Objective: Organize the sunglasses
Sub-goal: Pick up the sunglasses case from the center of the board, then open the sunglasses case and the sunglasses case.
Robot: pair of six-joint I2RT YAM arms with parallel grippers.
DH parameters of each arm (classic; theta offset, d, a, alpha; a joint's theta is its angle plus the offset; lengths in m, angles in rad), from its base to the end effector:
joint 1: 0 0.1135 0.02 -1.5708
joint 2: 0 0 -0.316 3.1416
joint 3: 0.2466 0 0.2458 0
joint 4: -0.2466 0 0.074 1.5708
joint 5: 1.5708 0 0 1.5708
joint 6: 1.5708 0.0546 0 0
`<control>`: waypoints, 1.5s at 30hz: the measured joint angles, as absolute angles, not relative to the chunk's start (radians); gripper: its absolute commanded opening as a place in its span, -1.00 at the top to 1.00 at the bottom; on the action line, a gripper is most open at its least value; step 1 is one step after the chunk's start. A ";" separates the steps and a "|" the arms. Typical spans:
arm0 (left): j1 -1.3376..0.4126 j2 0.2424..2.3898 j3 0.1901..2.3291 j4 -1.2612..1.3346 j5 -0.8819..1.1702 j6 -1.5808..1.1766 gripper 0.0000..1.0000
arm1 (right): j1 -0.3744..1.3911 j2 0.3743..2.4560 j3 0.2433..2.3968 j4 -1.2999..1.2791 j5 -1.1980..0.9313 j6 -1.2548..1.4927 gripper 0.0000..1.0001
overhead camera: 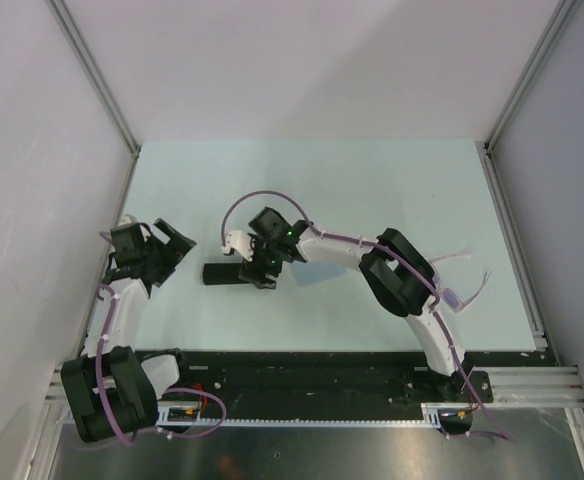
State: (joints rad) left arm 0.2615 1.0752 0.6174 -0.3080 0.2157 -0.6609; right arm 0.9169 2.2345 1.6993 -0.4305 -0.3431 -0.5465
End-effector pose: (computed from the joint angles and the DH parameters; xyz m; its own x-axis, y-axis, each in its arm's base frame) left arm 0.1980 0.0409 0.2517 -0.4650 -0.7452 -0.4780 -0.4927 0.6664 -0.5596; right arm 0.3027 0.4252 0.1893 0.0215 -0.7765 -0.6298 -0.9980 0.0204 -0.0593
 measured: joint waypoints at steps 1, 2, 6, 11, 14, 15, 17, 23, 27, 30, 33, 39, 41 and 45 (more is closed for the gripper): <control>0.262 1.073 0.617 -0.310 0.217 -0.656 -1.00 | 0.924 2.223 1.680 -0.419 -0.330 -0.537 -0.72; 0.262 1.070 0.617 -0.310 0.217 -0.654 -1.00 | 0.933 2.216 1.670 -0.410 -0.314 -0.530 -0.74; 0.262 1.060 0.617 -0.310 0.213 -0.654 -1.00 | 0.964 2.220 1.678 -0.382 -0.262 -0.512 -0.75; 0.262 1.059 0.615 -0.310 0.213 -0.654 -1.00 | 0.978 2.253 1.723 -0.366 -0.248 -0.496 -0.47; 0.262 1.059 0.609 -0.310 0.213 -0.654 -1.00 | 0.976 2.255 1.725 -0.360 -0.244 -0.486 -0.01; 0.262 1.059 0.607 -0.311 0.214 -0.654 -1.00 | 0.974 2.255 1.725 -0.359 -0.241 -0.482 0.16; 0.262 1.058 0.605 -0.311 0.216 -0.651 -1.00 | 0.973 2.255 1.726 -0.353 -0.234 -0.480 0.32; 0.262 1.034 0.604 -0.315 0.214 -0.631 -1.00 | 0.970 2.255 1.729 -0.354 -0.225 -0.432 0.62; 0.263 1.031 0.604 -0.316 0.235 -0.627 -1.00 | 0.950 2.255 1.729 -0.353 -0.244 -0.363 0.66; 0.263 1.031 0.601 -0.313 0.284 -0.627 -1.00 | 0.923 2.236 1.698 -0.332 -0.251 -0.302 0.67; 0.263 1.031 0.585 -0.292 0.361 -0.627 -1.00 | 0.891 2.200 1.648 -0.325 -0.241 -0.245 0.66; 0.264 0.985 0.528 -0.159 0.595 -0.628 -1.00 | 0.831 2.128 1.603 -0.332 -0.209 -0.123 0.60; 0.264 0.968 0.524 -0.101 0.657 -0.636 -1.00 | 0.822 2.088 1.598 -0.334 -0.198 -0.075 0.60; 0.259 0.924 0.510 0.047 0.748 -0.702 -1.00 | 0.822 1.985 1.598 -0.329 -0.190 0.010 0.58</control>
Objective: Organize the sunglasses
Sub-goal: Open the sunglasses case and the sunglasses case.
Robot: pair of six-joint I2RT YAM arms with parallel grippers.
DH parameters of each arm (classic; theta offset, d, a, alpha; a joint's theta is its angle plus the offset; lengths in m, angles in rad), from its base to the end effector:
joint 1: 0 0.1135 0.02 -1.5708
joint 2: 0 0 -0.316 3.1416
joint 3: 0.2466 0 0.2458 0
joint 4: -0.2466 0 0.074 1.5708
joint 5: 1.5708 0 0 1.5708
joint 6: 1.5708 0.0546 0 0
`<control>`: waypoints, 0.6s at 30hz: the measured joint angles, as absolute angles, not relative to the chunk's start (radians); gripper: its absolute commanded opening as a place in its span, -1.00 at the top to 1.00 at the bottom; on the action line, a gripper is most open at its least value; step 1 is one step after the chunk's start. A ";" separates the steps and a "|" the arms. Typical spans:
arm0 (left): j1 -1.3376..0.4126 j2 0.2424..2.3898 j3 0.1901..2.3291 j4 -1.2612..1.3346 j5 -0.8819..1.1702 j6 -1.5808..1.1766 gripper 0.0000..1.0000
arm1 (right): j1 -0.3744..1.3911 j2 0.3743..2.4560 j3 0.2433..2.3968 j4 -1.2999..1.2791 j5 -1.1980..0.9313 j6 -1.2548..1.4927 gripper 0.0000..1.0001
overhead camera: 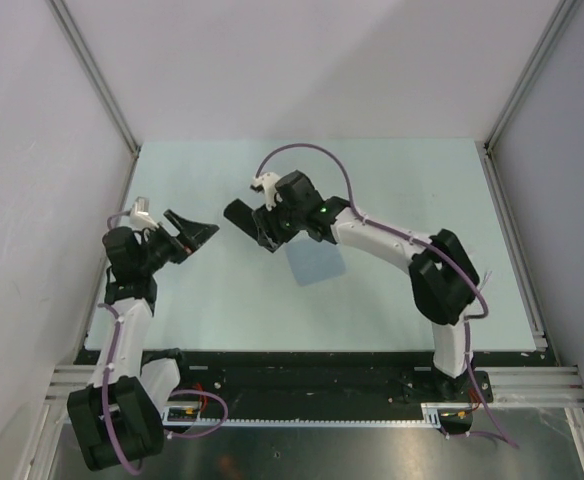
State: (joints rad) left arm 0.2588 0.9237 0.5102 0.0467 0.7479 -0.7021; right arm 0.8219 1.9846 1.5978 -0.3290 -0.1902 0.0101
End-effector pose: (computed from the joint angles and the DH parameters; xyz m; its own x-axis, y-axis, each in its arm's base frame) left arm 0.1819 0.0097 0.2839 -0.5399 -0.6327 -0.5552 0.1014 0.6059 -0.7891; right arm 0.3238 0.3635 0.2847 -0.4550 -0.4749 -0.7533 -0.8118 0.5689 0.1317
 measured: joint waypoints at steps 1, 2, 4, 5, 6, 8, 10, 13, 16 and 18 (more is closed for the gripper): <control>0.249 0.918 0.510 0.084 0.762 -0.720 -1.00 | 0.823 1.955 1.598 -0.325 -0.189 0.031 0.58; 0.234 0.918 0.511 0.139 0.773 -0.741 -1.00 | 0.824 1.928 1.598 -0.320 -0.189 0.049 0.58; 0.193 0.925 0.515 0.171 0.781 -0.755 -1.00 | 0.826 1.880 1.598 -0.309 -0.189 0.079 0.56; 0.167 0.935 0.523 0.186 0.781 -0.765 -1.00 | 0.827 1.859 1.598 -0.306 -0.190 0.091 0.56; 0.141 0.948 0.535 0.197 0.781 -0.775 -0.98 | 0.828 1.847 1.598 -0.304 -0.190 0.099 0.54; 0.103 0.969 0.561 0.232 0.781 -0.804 -0.96 | 0.830 1.819 1.598 -0.299 -0.191 0.117 0.52; 0.092 0.974 0.571 0.292 0.781 -0.850 -0.88 | 0.832 1.806 1.599 -0.301 -0.195 0.129 0.52; 0.092 0.972 0.572 0.382 0.776 -0.914 -0.73 | 0.835 1.800 1.604 -0.312 -0.208 0.145 0.50; 0.092 0.968 0.580 0.445 0.764 -0.955 -0.59 | 0.839 1.795 1.605 -0.323 -0.217 0.158 0.50; 0.092 0.968 0.583 0.467 0.762 -0.973 -0.57 | 0.845 1.790 1.605 -0.325 -0.222 0.163 0.50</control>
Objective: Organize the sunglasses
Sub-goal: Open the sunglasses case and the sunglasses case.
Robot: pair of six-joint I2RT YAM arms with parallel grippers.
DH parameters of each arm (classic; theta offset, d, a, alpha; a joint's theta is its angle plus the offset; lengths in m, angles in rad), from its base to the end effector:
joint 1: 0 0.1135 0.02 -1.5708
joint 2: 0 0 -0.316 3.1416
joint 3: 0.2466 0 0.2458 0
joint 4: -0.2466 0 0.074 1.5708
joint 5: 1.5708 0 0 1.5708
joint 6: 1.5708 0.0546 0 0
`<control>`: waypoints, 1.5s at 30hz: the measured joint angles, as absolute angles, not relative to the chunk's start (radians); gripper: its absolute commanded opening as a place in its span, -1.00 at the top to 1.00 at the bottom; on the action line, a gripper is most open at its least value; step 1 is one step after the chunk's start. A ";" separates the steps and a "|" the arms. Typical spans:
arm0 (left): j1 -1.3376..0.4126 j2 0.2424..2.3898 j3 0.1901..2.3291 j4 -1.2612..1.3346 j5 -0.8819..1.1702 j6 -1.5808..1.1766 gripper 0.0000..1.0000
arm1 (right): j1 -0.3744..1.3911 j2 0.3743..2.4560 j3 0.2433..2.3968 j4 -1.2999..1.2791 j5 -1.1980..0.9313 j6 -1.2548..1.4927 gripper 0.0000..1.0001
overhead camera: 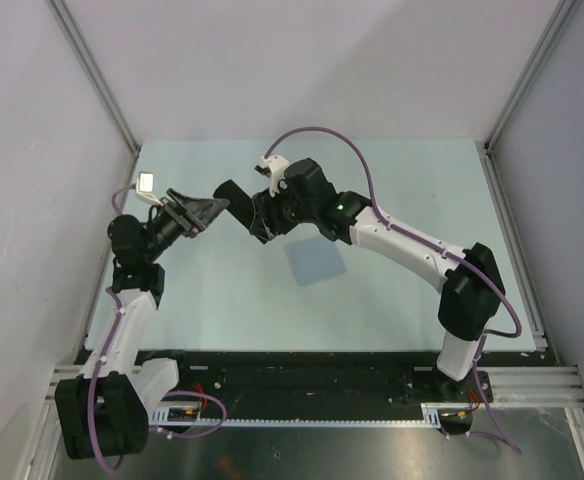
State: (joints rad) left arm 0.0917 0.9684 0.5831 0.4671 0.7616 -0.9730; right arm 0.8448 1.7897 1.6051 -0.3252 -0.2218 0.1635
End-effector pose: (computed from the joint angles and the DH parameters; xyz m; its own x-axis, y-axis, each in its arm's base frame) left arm 0.2001 -0.0194 0.3492 -0.4655 -0.6435 -0.6076 0.4154 0.4473 -0.7921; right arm 0.2865 0.3408 0.3751 -0.4592 -0.2780 -0.8437 -0.7928 0.5567 0.2480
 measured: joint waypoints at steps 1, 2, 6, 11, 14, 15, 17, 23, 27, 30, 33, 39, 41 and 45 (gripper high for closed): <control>0.092 0.968 0.583 0.475 0.759 -0.980 -0.58 | 0.847 1.785 1.605 -0.325 -0.225 0.165 0.50; 0.092 0.968 0.583 0.479 0.756 -0.986 -0.57 | 0.848 1.781 1.605 -0.326 -0.228 0.166 0.50; 0.092 0.956 0.575 0.494 0.732 -0.997 -0.56 | 0.850 1.764 1.613 -0.326 -0.239 0.171 0.50; 0.092 0.946 0.556 0.500 0.709 -1.007 -0.40 | 0.854 1.740 1.615 -0.325 -0.247 0.175 0.49; 0.092 0.946 0.555 0.501 0.698 -1.014 -0.39 | 0.855 1.731 1.615 -0.325 -0.255 0.176 0.49; 0.092 0.946 0.555 0.503 0.692 -1.015 -0.40 | 0.855 1.729 1.615 -0.325 -0.260 0.176 0.49; 0.092 0.947 0.555 0.506 0.686 -1.016 -0.39 | 0.859 1.725 1.615 -0.325 -0.271 0.177 0.49; 0.090 0.947 0.555 0.515 0.682 -1.026 0.01 | 0.871 1.724 1.615 -0.325 -0.285 0.184 0.49; 0.080 0.944 0.553 0.534 0.678 -1.045 0.30 | 0.873 1.724 1.615 -0.331 -0.287 0.185 0.49; 0.076 0.932 0.542 0.543 0.663 -1.059 0.41 | 0.873 1.723 1.615 -0.331 -0.291 0.186 0.49; 0.076 0.929 0.538 0.548 0.659 -1.067 0.66 | 0.872 1.722 1.615 -0.331 -0.299 0.187 0.49; 0.076 0.929 0.538 0.557 0.662 -1.073 0.99 | 0.858 1.720 1.614 -0.329 -0.340 0.198 0.49; 0.075 0.929 0.538 0.563 0.669 -1.073 0.99 | 0.846 1.716 1.613 -0.328 -0.374 0.208 0.48; 0.075 0.942 0.546 0.573 0.705 -1.059 0.99 | 0.827 1.711 1.612 -0.340 -0.428 0.215 0.48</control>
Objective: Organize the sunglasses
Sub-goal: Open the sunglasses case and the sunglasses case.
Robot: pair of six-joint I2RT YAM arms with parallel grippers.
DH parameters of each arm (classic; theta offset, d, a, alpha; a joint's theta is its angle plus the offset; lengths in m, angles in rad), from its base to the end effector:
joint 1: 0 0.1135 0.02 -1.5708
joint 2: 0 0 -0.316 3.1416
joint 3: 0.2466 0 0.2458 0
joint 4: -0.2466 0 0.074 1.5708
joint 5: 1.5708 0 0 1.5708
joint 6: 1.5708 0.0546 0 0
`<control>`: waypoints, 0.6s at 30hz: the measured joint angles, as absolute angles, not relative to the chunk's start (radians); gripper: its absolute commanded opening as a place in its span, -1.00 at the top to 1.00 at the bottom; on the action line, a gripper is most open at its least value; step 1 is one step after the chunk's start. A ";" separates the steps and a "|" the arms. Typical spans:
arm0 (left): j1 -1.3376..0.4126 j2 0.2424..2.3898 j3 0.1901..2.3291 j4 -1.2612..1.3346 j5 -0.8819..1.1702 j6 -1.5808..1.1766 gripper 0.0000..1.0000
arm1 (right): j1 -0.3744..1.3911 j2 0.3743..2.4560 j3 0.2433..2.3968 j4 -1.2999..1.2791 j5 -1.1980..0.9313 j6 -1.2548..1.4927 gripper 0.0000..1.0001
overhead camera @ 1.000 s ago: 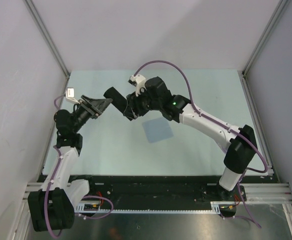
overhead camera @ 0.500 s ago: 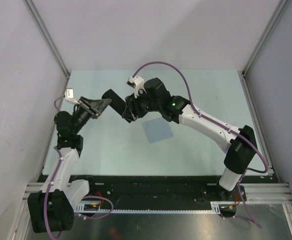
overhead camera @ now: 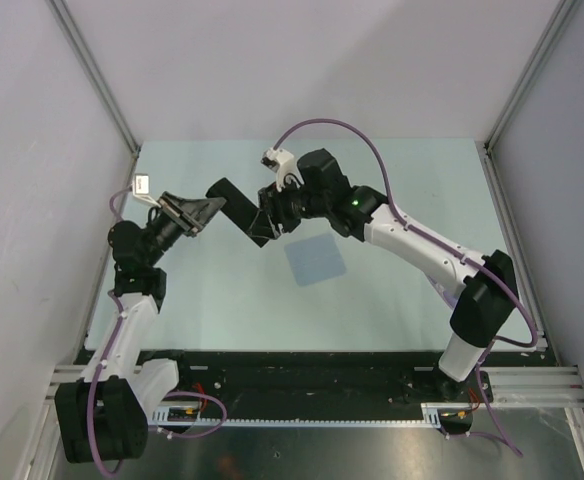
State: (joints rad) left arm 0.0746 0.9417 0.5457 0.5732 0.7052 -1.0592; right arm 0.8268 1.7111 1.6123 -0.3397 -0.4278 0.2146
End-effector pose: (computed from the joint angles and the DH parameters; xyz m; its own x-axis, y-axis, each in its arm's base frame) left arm 0.1930 -0.0211 0.3528 -0.4193 -0.6972 -0.5815 0.4370 0.4065 -0.8024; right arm 0.2673 0.3238 0.4101 -0.4777 -0.2328 -0.8471 -0.8414 0.3986 0.3649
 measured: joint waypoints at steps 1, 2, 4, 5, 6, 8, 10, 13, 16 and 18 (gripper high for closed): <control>0.075 0.945 0.548 0.575 0.712 -1.053 0.99 | 0.824 1.711 1.612 -0.344 -0.437 0.215 0.48; 0.075 0.948 0.551 0.575 0.722 -1.046 0.99 | 0.822 1.711 1.612 -0.347 -0.444 0.216 0.48; 0.075 0.949 0.554 0.574 0.736 -1.037 0.99 | 0.817 1.711 1.612 -0.353 -0.458 0.219 0.48; 0.075 0.949 0.555 0.574 0.741 -1.032 0.99 | 0.815 1.709 1.612 -0.357 -0.466 0.223 0.49; 0.075 0.950 0.559 0.573 0.749 -1.026 0.99 | 0.813 1.708 1.612 -0.359 -0.473 0.228 0.48; 0.075 0.954 0.573 0.574 0.772 -1.012 0.99 | 0.803 1.702 1.612 -0.361 -0.498 0.241 0.48; 0.075 0.958 0.590 0.574 0.801 -0.992 0.99 | 0.791 1.692 1.612 -0.361 -0.531 0.252 0.48; 0.078 0.964 0.623 0.576 0.855 -0.957 0.99 | 0.777 1.672 1.612 -0.361 -0.570 0.262 0.48; 0.080 0.964 0.636 0.594 0.895 -0.941 0.99 | 0.768 1.647 1.605 -0.362 -0.597 0.262 0.49; 0.080 0.965 0.638 0.603 0.914 -0.939 0.99 | 0.764 1.634 1.596 -0.362 -0.608 0.264 0.50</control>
